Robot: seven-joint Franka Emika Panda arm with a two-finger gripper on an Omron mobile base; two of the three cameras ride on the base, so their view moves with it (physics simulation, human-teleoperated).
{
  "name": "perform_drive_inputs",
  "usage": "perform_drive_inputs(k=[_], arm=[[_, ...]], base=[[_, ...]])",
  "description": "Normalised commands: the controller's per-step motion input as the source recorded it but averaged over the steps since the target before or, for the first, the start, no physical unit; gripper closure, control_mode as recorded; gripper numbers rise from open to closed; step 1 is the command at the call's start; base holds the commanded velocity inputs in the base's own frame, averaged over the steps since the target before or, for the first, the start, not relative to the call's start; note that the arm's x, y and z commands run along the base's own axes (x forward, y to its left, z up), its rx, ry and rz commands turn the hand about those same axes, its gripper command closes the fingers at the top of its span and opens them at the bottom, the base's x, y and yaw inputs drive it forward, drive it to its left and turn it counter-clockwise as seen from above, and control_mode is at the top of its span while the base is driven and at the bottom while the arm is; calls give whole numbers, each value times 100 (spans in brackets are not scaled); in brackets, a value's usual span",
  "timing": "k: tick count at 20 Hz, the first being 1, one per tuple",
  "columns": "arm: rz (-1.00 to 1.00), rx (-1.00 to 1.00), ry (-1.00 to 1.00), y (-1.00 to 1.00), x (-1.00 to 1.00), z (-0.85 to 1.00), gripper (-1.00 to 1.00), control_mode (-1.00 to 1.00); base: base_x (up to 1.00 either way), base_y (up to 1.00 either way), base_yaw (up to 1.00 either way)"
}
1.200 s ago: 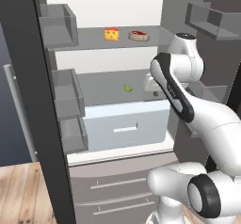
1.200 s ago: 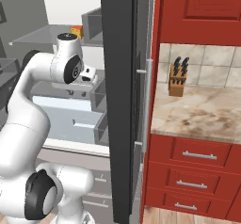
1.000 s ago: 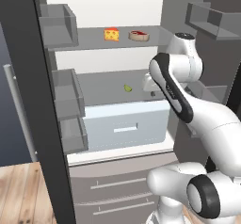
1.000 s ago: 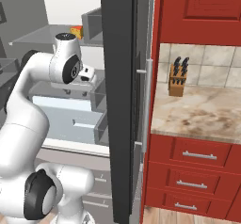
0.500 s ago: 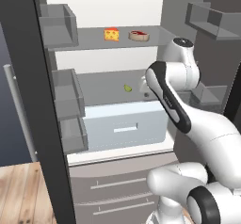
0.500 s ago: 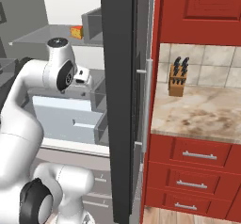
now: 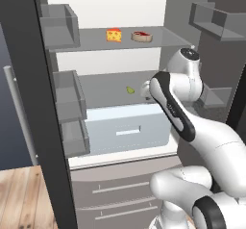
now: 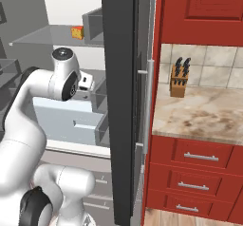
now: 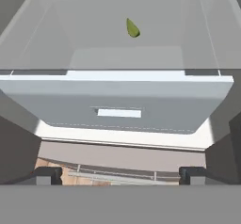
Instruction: Take the cheese, steak, and lemon wedge from the fridge and place them on the plate on the dining counter to create an appetizer plate.
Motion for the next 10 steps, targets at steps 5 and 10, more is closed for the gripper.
perform_drive_inputs(k=[5,10], arm=[[0,0,1,0,50,0,-100,-100],[0,0,5,0,49,0,-100,-100]], base=[[0,0,0],[0,0,0]])
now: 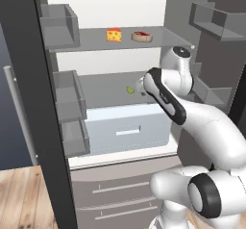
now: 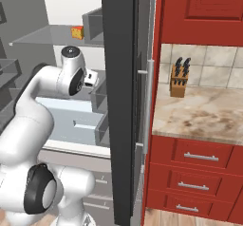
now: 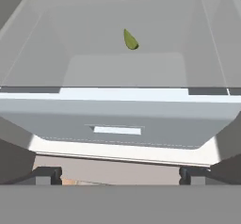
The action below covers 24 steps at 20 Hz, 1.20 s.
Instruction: Take the cheese, steak, and lemon wedge from the fridge and place them on the plate on the dining counter to create an appetizer plate.
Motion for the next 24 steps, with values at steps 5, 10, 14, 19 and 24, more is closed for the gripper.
perform_drive_inputs(k=[5,10,14,19,24], arm=[[0,0,1,0,33,-11,-100,-100],[0,0,0,0,28,-21,-100,-100],[0,-2,-5,2,21,-33,-100,-100],[0,-2,-1,1,25,-23,-100,-100],[0,-1,-1,0,30,-11,-100,-100]], base=[[0,0,0],[0,0,0],[0,0,0],[0,0,0],[0,0,0]])
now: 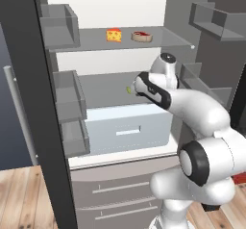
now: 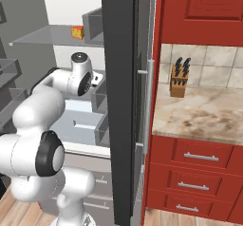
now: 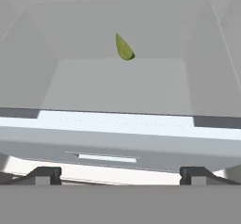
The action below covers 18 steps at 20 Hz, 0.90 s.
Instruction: Take the cheese, steak, and lemon wedge from the fridge and place them on the plate on the dining counter to create an appetizer plate.
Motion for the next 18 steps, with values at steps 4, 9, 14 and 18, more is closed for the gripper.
perform_drive_inputs(k=[4,9,14,18], arm=[[0,0,0,0,29,0,-100,-100],[0,0,0,0,31,-6,-100,-100],[0,0,-3,0,30,-19,-100,-100],[0,0,-4,0,36,-22,-100,-100]], base=[[0,0,0],[0,0,0],[0,0,0],[0,0,0]])
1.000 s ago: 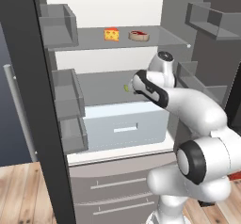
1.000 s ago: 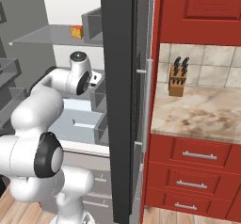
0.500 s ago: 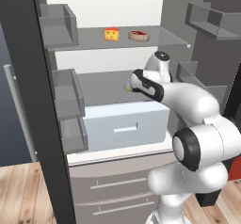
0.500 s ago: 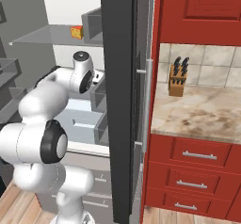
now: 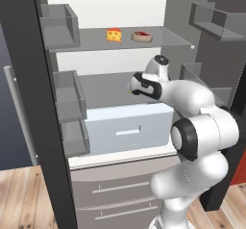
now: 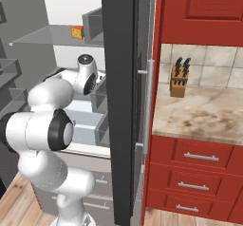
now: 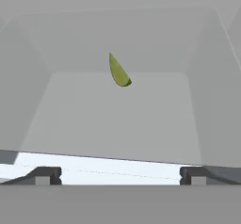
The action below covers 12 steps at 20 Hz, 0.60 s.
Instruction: Take the cheese, steak, and lemon wedge from the fridge and place them on the plate on the dining counter to create an appetizer plate.
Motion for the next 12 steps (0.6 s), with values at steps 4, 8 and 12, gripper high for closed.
perform_drive_inputs(k=[4,8,12], arm=[[0,0,-3,0,37,-16,-100,-100],[0,0,0,0,39,-7,-100,-100],[0,0,0,0,39,-9,-100,-100]], base=[[0,0,0],[0,0,0],[0,0,0]])
